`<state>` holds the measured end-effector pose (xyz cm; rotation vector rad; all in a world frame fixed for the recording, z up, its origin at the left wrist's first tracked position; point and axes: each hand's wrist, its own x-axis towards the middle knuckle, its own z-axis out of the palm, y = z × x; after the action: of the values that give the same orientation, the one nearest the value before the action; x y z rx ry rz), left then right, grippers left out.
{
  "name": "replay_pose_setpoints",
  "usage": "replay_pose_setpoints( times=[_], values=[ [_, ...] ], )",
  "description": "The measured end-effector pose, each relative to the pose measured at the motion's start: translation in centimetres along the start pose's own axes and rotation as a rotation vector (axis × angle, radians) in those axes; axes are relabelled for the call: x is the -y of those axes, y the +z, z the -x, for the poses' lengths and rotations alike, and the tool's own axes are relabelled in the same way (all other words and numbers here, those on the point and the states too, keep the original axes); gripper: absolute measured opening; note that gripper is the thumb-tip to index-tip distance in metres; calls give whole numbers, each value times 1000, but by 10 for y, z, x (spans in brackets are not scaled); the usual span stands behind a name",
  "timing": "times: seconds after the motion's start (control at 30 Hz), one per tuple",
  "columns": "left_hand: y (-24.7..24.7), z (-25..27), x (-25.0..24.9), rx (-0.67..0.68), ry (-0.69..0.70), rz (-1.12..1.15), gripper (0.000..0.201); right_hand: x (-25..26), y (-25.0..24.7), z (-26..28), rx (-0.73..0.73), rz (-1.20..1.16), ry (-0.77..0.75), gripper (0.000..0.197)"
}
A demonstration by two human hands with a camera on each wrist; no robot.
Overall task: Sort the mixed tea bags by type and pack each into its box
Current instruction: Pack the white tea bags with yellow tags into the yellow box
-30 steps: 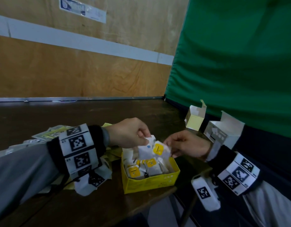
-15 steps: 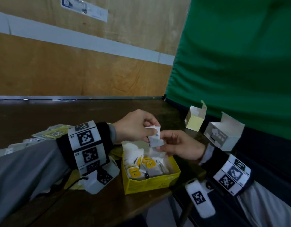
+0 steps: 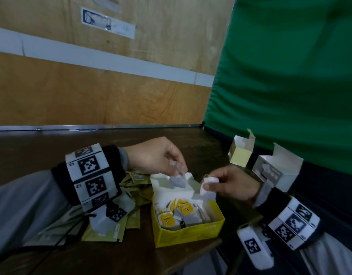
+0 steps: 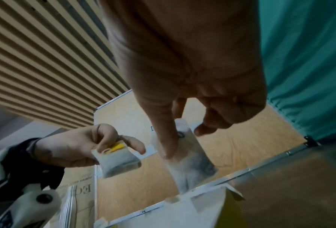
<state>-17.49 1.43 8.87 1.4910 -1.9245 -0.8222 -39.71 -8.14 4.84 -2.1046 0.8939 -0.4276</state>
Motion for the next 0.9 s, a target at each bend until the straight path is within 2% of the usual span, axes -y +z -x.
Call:
replay_pose_setpoints(
  times=[0.07, 0.13, 0.27, 0.37, 0.5, 0.6, 0.7, 0.73, 0.8, 0.9],
  values=[
    [-2, 4, -2, 13, 24, -124, 24, 1, -3, 1, -51, 77, -78, 17],
    [-3, 4, -4, 48, -6, -212, 31, 3, -4, 2, -40, 155, -83, 16],
    [-1, 5, -11, 165, -149, -225, 24, 8, -5, 5, 133, 287, -25, 18],
    [3, 3, -12, 206, -221, -223, 26, 11, -5, 7, 216, 197, 93, 23],
    [8, -1, -9, 158, -229, -167, 24, 18, -6, 10, 315, 90, 154, 24],
    [11, -2, -6, 91, -215, -129, 21, 19, -6, 8, 287, -27, 208, 40],
    [10, 0, -6, 81, -125, -166, 10, 19, -4, 6, 235, 99, 105, 22],
    [10, 1, -7, 100, -114, -205, 14, 19, -5, 5, 233, 166, 64, 16],
    [9, 2, -11, 124, -119, -305, 28, 21, -7, 2, 207, 272, 31, 20],
    [13, 3, -17, 60, -88, -507, 36, 26, -13, -3, 169, 506, -67, 16]
  ],
)
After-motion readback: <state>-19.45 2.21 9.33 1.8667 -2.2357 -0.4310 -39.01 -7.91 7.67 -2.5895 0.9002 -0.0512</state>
